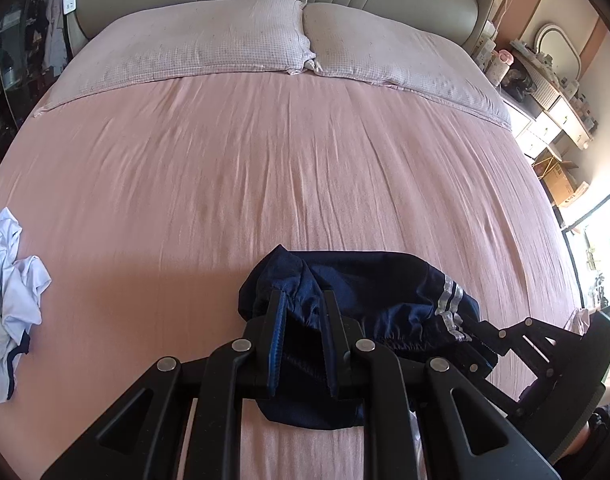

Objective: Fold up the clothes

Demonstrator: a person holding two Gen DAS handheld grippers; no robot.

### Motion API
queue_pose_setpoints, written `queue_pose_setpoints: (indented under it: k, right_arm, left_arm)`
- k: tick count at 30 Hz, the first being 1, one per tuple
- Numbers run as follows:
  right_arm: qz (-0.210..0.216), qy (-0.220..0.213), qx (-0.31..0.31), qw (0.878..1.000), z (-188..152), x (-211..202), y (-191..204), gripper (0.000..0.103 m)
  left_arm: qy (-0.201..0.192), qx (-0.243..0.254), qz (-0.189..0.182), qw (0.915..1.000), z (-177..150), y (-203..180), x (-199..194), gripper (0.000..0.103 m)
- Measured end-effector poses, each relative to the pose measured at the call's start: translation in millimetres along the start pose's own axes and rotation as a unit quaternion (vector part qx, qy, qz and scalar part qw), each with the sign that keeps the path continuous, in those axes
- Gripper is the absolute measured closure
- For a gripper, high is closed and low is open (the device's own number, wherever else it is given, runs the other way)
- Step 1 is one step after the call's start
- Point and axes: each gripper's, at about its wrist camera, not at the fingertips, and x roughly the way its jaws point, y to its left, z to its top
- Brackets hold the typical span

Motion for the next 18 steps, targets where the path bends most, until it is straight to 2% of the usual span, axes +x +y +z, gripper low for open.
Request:
queue_pose_setpoints:
  k: [1, 2, 4, 8, 12, 18]
  right_arm:
    - [0.007, 0.000, 0.010, 1.000, 0.6, -0.8, -2.7, 0.094]
    - [0.011, 0.000, 0.017, 1.000, 1.4, -2.1, -4.6, 0.094]
    - [0.020, 0.000, 0.029, 0.999, 2.8, -4.7, -8.5, 0.094]
    - [0.033, -0.003, 0.053, 0.998, 5.7, -9.5, -16.1, 0.094]
    - [0.047, -0.006, 0.074, 0.996, 8.8, -12.2, -23.7, 0.094]
    - [0.056, -0.010, 0.093, 0.994, 14.1, -12.0, -34.1, 0.094]
  left_arm:
    - [0.003, -0.002, -0.004, 1.0000, -3.8, -1.0, 1.6, 0.072]
    - [0.006, -0.006, -0.010, 0.9999, -7.6, -1.4, 3.7, 0.045]
    - [0.012, -0.015, -0.022, 0.9996, -16.0, -2.0, 7.5, 0.011]
    - [0.027, -0.048, -0.040, 0.9977, -29.9, -4.7, 14.0, 0.011]
    - [0.046, -0.064, -0.036, 0.9962, -41.2, -9.6, 20.8, 0.011]
    - [0.071, -0.112, -0.051, 0.9899, -55.4, -7.3, 30.1, 0.011]
